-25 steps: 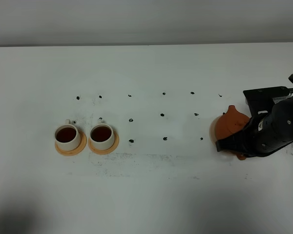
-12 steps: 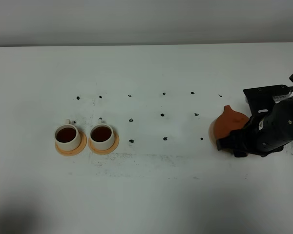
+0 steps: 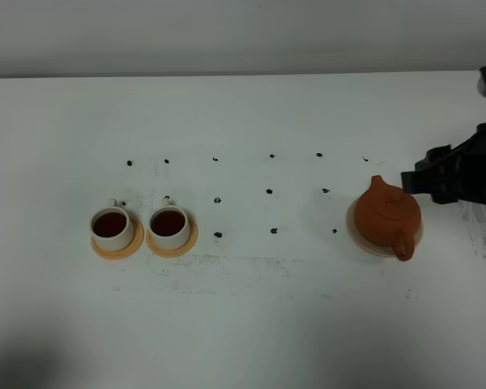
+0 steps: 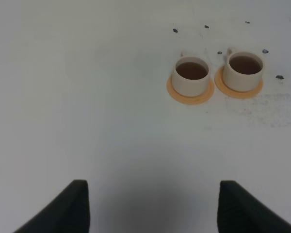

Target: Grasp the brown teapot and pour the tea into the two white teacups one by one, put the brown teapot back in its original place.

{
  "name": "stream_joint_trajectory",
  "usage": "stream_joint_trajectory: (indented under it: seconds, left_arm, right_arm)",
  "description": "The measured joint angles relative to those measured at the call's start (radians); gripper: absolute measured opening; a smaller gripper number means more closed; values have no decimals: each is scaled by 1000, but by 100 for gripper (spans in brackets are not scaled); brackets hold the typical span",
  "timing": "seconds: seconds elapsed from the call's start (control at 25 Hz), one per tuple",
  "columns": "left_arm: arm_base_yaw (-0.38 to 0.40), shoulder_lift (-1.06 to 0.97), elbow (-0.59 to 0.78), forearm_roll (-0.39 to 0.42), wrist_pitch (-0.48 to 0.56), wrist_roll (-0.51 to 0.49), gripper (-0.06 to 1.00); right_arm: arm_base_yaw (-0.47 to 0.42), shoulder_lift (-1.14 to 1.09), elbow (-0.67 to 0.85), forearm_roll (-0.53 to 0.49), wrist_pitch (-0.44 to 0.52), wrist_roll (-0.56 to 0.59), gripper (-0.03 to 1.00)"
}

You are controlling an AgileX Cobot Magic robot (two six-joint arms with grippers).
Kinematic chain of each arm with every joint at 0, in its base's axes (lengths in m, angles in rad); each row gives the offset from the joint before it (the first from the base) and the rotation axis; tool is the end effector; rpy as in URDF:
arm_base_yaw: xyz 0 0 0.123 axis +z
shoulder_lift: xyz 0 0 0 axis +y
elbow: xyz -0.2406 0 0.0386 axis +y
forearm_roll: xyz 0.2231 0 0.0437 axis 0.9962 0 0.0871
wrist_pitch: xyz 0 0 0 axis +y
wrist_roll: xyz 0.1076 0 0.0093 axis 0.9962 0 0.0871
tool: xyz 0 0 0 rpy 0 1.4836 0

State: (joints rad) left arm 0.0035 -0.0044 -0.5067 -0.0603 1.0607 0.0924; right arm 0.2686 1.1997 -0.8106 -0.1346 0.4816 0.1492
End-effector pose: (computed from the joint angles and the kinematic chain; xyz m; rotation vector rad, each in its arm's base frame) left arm 0.0290 -0.0056 0.2597 0.0935 2.0296 -0.0116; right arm 0.2412 0.0594 0.2412 -0.2496 2.3366 0.0735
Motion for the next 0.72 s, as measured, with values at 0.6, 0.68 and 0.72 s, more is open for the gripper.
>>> stream_joint_trajectory:
  seconds: [0.6, 0.68, 0.72]
  left_arm:
    - [0, 0, 0, 0, 0, 0, 58]
    - [0, 0, 0, 0, 0, 0, 58]
    - [0, 0, 0, 0, 0, 0, 58]
  right_arm:
    - [0, -380, 1, 11, -85, -1, 37]
    - [-10, -452, 1, -1, -83, -24, 34]
    - [-25, -493, 1, -5, -70, -38, 33]
